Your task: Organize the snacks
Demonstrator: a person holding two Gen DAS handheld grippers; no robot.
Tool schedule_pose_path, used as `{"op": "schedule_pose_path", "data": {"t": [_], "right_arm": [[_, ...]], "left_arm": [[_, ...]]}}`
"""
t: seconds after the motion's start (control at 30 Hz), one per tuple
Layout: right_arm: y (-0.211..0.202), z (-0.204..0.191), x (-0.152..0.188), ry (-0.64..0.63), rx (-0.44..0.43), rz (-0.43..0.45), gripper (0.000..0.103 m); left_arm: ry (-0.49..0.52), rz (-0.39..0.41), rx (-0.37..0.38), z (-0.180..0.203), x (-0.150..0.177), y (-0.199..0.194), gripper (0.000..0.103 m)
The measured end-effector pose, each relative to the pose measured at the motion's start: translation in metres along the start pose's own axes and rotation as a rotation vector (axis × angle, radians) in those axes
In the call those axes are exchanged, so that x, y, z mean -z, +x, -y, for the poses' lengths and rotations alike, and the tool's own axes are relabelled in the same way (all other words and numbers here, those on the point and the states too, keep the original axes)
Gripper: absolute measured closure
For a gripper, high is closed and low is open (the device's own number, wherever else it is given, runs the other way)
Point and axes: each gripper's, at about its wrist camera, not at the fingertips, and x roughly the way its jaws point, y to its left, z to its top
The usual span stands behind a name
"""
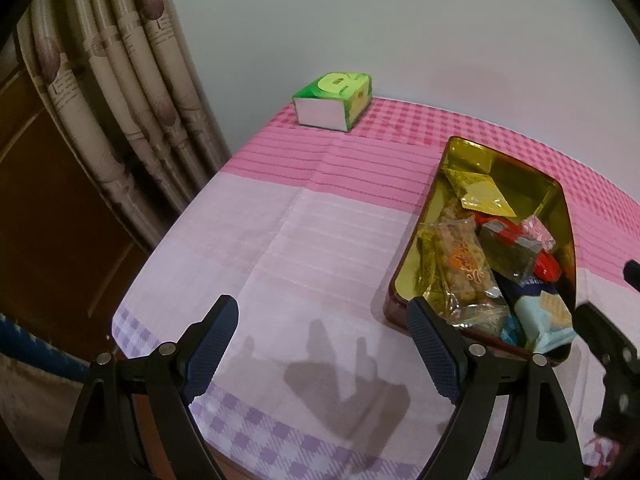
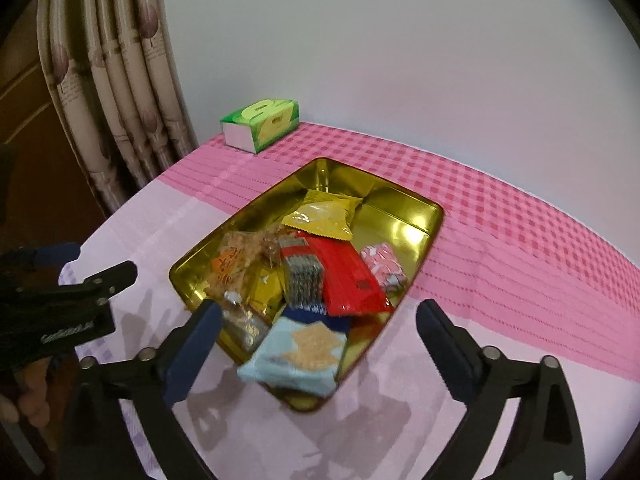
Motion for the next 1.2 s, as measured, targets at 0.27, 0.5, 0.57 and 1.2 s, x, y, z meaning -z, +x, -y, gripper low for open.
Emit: {"op": "schedule_pose_path", "data": {"t": [0.27,0.5,0.57,1.2], "right_arm": [[-0.012,-0.001,0.024,0.017,0.023,-0.024,0.002],[-0.01,-0.007,0.033,-0.002,0.019,-0.047,0.002],[-0.01,-0.009,0.034,-0.005,0.016,-0.049,0.002],[-0.004,-0.016,0.041,-0.01,0.001,-0.081,0.002]], "left_arm": [[0.034,0.007,0.005,0.009,0.002,-0.004,0.017],[0.047,0.011,0.005,0.011,0.003,-0.004,0.017],[0.048,0.011,0.005,0.011,0.003,-0.004,0.017],[0.058,0.011,0.006,0.014,0.003,-0.003,0.017]]}}
